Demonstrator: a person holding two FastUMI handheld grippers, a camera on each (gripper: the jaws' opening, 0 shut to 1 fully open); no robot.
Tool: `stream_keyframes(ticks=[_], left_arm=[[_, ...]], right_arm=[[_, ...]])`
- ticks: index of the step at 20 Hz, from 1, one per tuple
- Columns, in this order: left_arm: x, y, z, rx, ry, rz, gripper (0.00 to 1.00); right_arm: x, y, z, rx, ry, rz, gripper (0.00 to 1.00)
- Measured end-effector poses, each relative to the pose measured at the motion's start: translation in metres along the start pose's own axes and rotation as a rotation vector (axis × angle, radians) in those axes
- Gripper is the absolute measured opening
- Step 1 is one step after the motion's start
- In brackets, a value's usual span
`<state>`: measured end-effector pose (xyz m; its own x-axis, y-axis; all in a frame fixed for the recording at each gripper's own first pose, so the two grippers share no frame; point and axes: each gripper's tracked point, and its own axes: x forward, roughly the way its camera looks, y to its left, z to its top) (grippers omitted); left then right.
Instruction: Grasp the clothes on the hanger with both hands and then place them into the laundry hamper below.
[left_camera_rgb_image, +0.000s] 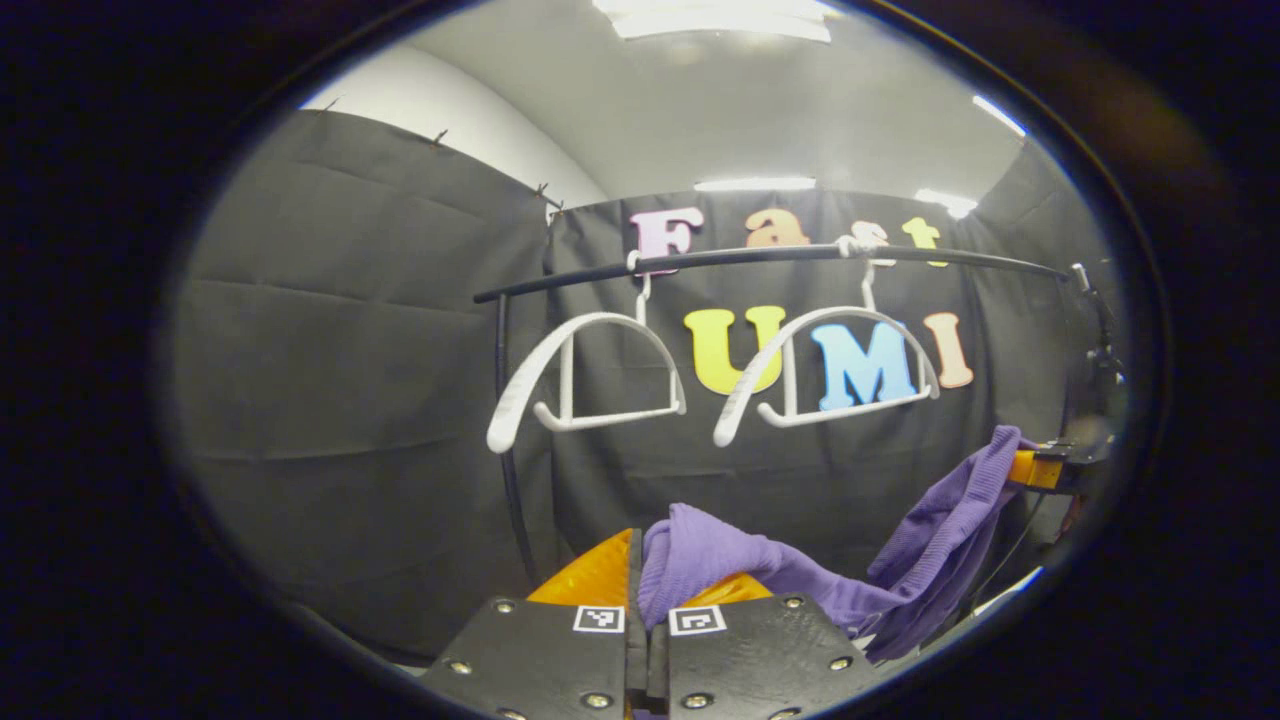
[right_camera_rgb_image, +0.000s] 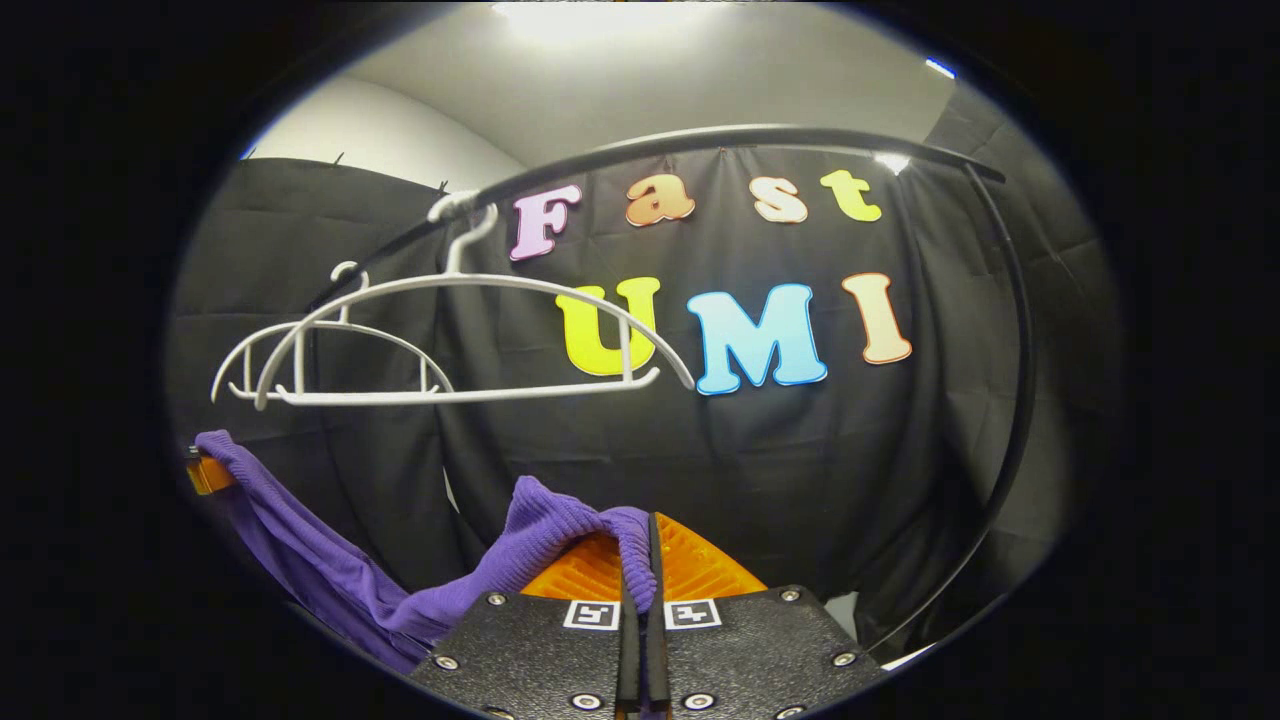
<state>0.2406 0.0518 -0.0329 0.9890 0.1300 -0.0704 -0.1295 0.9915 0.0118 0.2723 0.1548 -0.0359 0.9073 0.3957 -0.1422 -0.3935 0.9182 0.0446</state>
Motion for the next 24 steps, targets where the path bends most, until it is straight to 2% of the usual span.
stream_keyframes(ticks=[1,2,8,14,19,24], left_arm=[[-0.004,-0.006,0.006,-0.003,-0.012,-0.023,0.06],[-0.01,-0.01,0.011,-0.007,-0.026,-0.036,0.01],[-0.044,-0.031,0.024,-0.01,-0.062,-0.142,0.01],[-0.081,-0.045,0.011,-0.07,-0.063,-0.24,0.01],[-0.082,-0.076,-0.027,-0.056,-0.012,-0.314,0.01],[-0.079,-0.101,-0.077,-0.054,0.056,-0.355,0.01]], right_arm=[[-0.01,0.005,0.003,0.003,-0.009,-0.002,0.02],[-0.021,0.009,0.005,0.011,-0.017,-0.005,0.02],[-0.077,0.049,0.013,0.047,-0.045,0.002,0.02],[-0.119,0.089,0.008,0.042,-0.049,0.027,0.01],[-0.129,0.108,-0.033,0.042,0.024,0.044,0.02],[-0.136,0.112,-0.087,0.055,0.114,0.045,0.03]])
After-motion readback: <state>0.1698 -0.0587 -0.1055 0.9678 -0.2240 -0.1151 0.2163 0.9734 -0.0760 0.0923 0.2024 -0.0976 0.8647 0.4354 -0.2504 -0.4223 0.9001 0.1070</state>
